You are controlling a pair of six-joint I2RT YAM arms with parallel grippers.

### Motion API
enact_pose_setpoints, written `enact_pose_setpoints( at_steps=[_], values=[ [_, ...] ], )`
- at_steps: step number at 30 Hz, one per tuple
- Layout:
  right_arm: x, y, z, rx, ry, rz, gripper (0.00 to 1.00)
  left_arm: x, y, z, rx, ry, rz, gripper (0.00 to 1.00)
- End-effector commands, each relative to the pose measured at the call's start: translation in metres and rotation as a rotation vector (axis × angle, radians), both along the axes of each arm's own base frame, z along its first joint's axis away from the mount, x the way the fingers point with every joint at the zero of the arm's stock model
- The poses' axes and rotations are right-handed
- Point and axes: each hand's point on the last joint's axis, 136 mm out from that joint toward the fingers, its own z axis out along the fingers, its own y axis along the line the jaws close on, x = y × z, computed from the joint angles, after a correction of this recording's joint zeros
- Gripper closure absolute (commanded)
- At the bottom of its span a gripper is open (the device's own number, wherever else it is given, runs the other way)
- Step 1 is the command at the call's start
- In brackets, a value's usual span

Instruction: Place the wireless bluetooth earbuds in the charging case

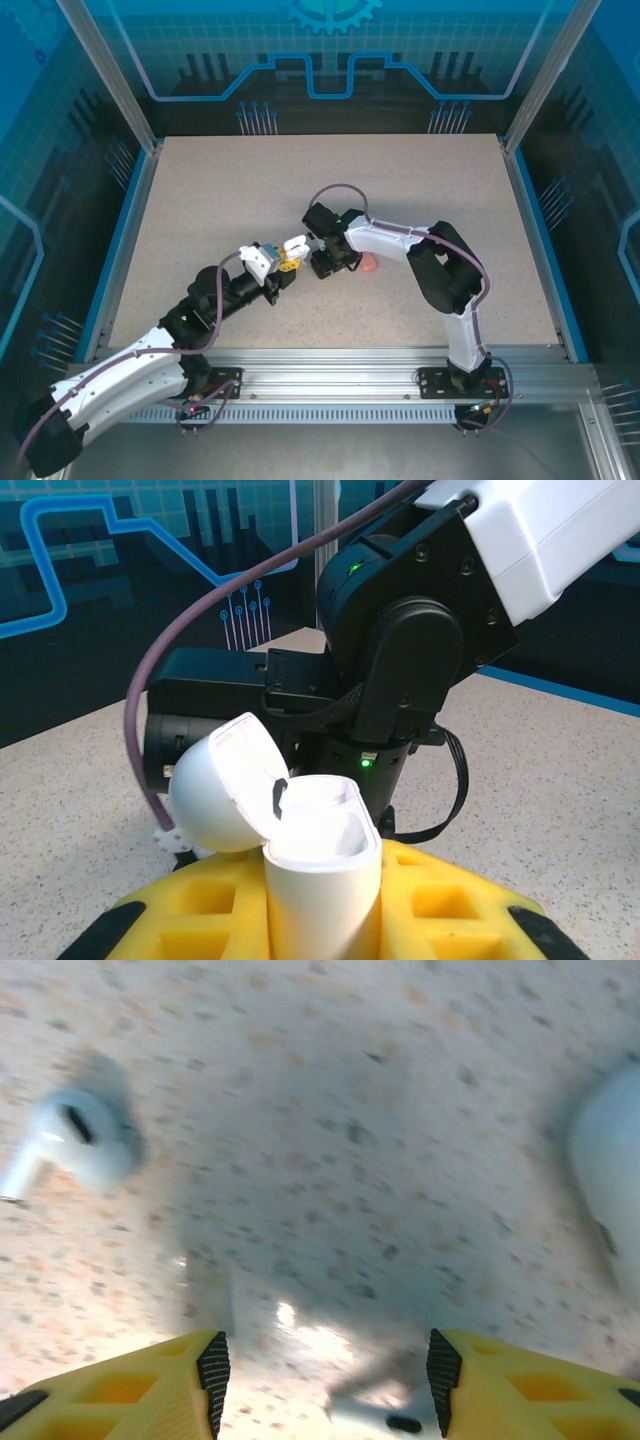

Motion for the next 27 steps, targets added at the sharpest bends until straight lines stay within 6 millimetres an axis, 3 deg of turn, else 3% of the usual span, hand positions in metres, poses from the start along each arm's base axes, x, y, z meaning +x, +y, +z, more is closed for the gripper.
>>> enact_pose_setpoints(
  at_steps=[1,4,10,17,27],
  values=[
    [-0.006,0.024,0.002,0.067,0.028,0.082,0.43,0.000,0.001,0.001,0.016,-0.019,0.010,1.00],
    [-0.003,0.022,0.014,0.074,0.001,0.069,0.43,-0.001,0.002,0.003,0.013,-0.025,0.009,1.00],
    [0.004,-0.009,0.044,0.044,-0.048,-0.034,0.42,-0.001,0.003,0.004,0.014,-0.033,0.010,1.00],
    [-0.014,-0.016,0.040,0.048,0.001,-0.062,0.42,-0.001,0.003,0.002,0.010,-0.032,0.011,1.00],
    [-0.016,-0.034,0.026,-0.033,0.012,-0.160,0.43,-0.003,0.005,0.004,0.006,-0.035,0.014,1.00]
  ],
)
